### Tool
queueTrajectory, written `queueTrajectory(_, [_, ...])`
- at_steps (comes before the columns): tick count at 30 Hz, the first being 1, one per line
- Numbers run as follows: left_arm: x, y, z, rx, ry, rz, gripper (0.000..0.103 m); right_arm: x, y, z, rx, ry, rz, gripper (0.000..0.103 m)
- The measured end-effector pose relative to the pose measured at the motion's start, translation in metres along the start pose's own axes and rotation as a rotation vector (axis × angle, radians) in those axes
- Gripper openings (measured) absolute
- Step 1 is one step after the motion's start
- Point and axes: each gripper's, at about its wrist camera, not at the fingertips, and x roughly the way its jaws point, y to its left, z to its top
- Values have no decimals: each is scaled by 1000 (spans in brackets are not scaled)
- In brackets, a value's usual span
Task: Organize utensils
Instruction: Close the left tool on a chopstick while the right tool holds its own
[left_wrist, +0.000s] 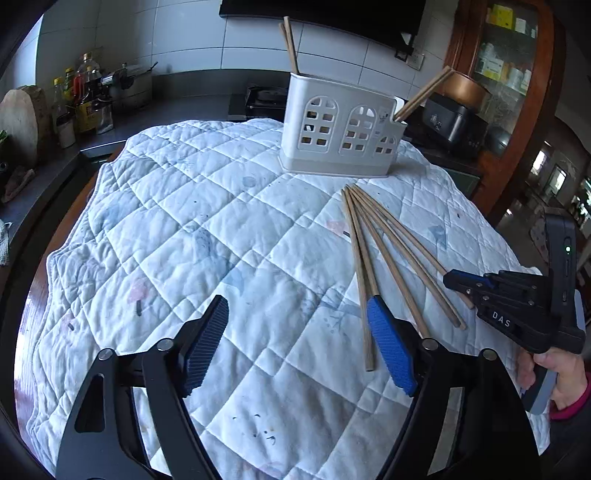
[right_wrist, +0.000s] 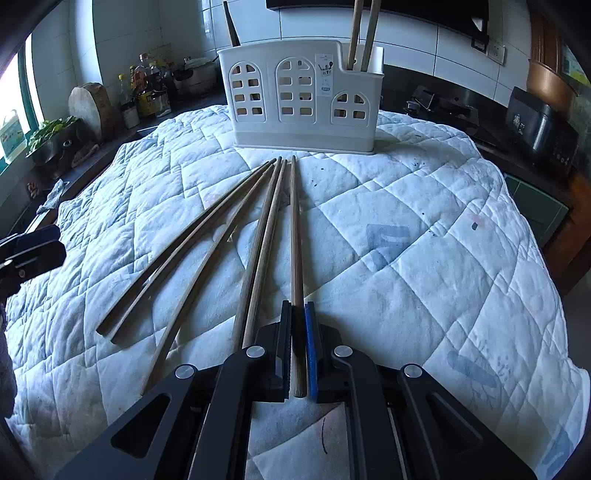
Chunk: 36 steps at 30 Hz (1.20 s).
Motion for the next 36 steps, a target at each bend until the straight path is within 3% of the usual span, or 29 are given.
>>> queueTrajectory(7, [30,-20,0,21,71,-68,42,-16,0,2,0,-33,7,7])
queueTrajectory(11, [45,-24,1,24,106,-79,33,-22,-1,2,2,-49,13,7])
queueTrajectory(16, [55,-28,0,17,131,-96,31,-29,-3,4,3,-61,15,7])
queueTrajectory(32, [63,-44,2,84,141,-21,29,-35,-9,0,3,-59,0,7])
queueTrajectory(36, [66,-43,4,85,140,8,22,-38,-10,0,9,-65,-4,7])
